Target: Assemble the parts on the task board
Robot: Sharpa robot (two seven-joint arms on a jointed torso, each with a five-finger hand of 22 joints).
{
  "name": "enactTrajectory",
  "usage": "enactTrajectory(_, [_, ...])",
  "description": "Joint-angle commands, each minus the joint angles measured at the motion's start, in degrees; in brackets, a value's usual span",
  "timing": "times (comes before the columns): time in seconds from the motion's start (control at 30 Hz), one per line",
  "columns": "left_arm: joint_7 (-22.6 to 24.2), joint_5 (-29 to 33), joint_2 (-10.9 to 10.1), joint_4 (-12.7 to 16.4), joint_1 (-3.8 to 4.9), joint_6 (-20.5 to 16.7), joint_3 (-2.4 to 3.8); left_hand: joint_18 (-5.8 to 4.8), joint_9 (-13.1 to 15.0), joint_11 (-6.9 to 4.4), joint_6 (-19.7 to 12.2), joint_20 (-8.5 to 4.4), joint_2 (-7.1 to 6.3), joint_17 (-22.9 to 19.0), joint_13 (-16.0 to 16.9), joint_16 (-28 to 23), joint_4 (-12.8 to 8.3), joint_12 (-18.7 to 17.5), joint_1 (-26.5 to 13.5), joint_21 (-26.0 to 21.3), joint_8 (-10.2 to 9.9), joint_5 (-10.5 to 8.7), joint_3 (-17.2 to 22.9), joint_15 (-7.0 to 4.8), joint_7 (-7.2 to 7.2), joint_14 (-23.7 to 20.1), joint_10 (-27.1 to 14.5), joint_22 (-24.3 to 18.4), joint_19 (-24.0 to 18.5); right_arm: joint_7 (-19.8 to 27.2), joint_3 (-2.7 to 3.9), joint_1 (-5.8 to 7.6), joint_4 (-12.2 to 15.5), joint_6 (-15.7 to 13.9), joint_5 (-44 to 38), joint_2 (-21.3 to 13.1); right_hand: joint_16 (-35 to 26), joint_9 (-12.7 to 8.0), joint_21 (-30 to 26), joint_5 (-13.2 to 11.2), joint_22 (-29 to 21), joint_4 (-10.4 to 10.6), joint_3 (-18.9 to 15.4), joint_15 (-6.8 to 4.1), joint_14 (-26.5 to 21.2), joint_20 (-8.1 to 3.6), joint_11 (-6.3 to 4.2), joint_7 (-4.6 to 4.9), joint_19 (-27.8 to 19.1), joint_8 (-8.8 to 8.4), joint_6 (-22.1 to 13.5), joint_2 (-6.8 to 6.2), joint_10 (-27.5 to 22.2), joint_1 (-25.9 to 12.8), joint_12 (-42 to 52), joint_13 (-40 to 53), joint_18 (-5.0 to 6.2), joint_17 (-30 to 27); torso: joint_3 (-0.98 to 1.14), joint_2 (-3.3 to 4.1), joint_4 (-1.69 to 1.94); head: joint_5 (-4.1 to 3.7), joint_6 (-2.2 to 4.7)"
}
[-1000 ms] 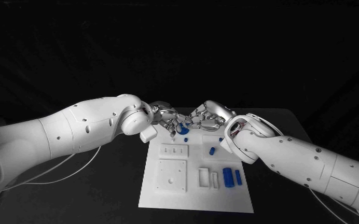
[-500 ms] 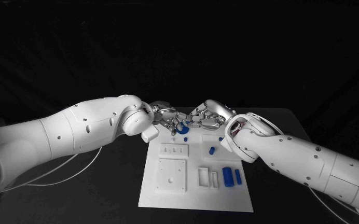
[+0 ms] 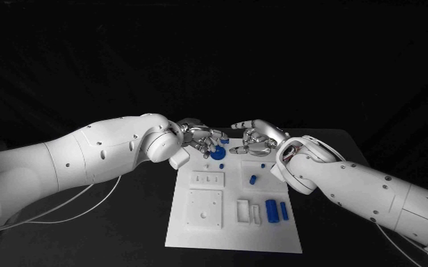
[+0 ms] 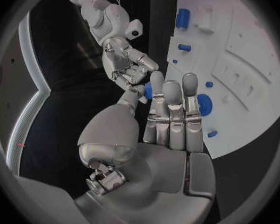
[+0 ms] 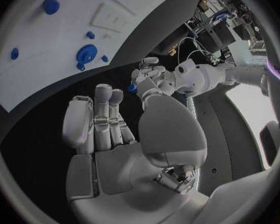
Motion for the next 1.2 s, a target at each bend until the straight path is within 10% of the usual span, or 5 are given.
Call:
enactTrajectory(0.03, [0.8,-5.9,-0.3,0.6,0.01,-2.9,0.02,-0.78,0.4,-0.22,3.6,-0.07,0.07,0.3,-0.2,-0.1,-6.9,0.8,-0.5,0.0,-0.3,0.14,7.3,-0.07,-3.24,0.5,2.4,0.1,0.6,5.2,0.07,-0.18,0.0,-0.2,5.8,-1.9,0.4,0.0,-0.3,1.5,9.6,-0.6,-0.7,-0.01,-0.5,0.36,-0.08,-0.13,2.5,-0.15,1.2,0.60,-0.7,0.4,0.7,-1.0,0.45,-0.3,-0.07,0.00,-0.09,0.11,-0.22])
enactTrajectory(0.37, [-1.1,-14.7,-1.6,2.8,0.02,-7.0,-1.17,-0.95,0.7,-0.59,4.4,-0.36,-0.46,2.5,0.3,1.6,-6.8,4.1,-0.5,1.0,-0.6,0.83,7.5,-0.33,-3.53,1.3,2.4,1.3,1.2,8.9,1.84,-0.21,-2.6,-1.5,13.1,-5.8,0.7,0.3,-0.4,3.7,9.6,-3.6,-1.6,-0.22,-0.5,0.16,-0.39,-0.51,2.6,0.08,6.0,3.10,-1.1,-1.0,1.8,-3.0,0.36,-1.0,0.23,-0.21,-0.14,0.00,-0.58])
enactTrajectory(0.7, [-7.7,-21.9,-1.9,6.4,0.06,-12.5,-4.61,-0.88,0.3,-0.97,4.9,-0.57,-0.67,6.9,2.7,5.8,-6.8,9.0,-0.2,4.0,-0.6,1.15,7.6,-0.62,-3.70,1.8,2.3,1.5,1.0,10.1,5.34,1.96,-10.5,-2.9,16.5,-3.9,0.9,0.3,-0.3,4.8,9.7,-4.8,-1.7,-0.30,-0.5,0.07,-0.48,-0.60,2.7,0.16,7.2,3.80,-1.1,-1.8,2.2,-3.7,0.29,-1.2,0.72,-0.56,-0.18,-0.17,-1.99])
enactTrajectory(1.2, [-15.4,-25.4,2.2,4.1,-1.43,-11.4,-5.72,-0.60,3.4,-1.93,5.7,-0.90,-1.11,14.3,11.0,13.5,-6.8,15.0,-0.9,9.0,-0.4,1.92,8.0,-1.03,-4.39,3.8,2.1,1.5,0.8,9.9,6.01,6.94,-20.3,-1.4,17.9,2.6,0.8,0.3,-0.2,5.2,9.7,-5.3,-1.7,-0.29,-0.7,0.08,-0.48,-0.61,2.7,0.15,7.5,4.03,-1.3,-2.0,2.3,-4.0,0.24,-1.4,0.73,-0.64,0.00,-0.49,-4.25])
